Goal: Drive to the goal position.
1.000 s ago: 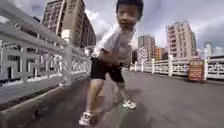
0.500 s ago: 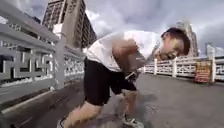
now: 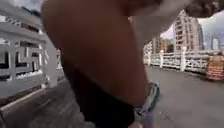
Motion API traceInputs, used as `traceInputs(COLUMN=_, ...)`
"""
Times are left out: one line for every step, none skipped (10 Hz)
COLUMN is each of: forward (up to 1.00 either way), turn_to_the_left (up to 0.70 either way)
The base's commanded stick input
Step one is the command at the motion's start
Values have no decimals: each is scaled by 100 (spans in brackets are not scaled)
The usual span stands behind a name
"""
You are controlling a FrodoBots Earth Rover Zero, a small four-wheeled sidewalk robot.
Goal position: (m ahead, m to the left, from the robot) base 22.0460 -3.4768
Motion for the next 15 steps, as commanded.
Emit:
traceInputs(forward=70, turn_to_the_left=0)
traceInputs(forward=70, turn_to_the_left=0)
traceInputs(forward=70, turn_to_the_left=0)
traceInputs(forward=70, turn_to_the_left=0)
traceInputs(forward=70, turn_to_the_left=0)
traceInputs(forward=70, turn_to_the_left=0)
traceInputs(forward=70, turn_to_the_left=0)
traceInputs(forward=70, turn_to_the_left=0)
traceInputs(forward=67, turn_to_the_left=0)
traceInputs(forward=46, turn_to_the_left=0)
traceInputs(forward=45, turn_to_the_left=0)
traceInputs(forward=45, turn_to_the_left=0)
traceInputs(forward=39, turn_to_the_left=0)
traceInputs(forward=40, turn_to_the_left=0)
traceInputs(forward=45, turn_to_the_left=0)
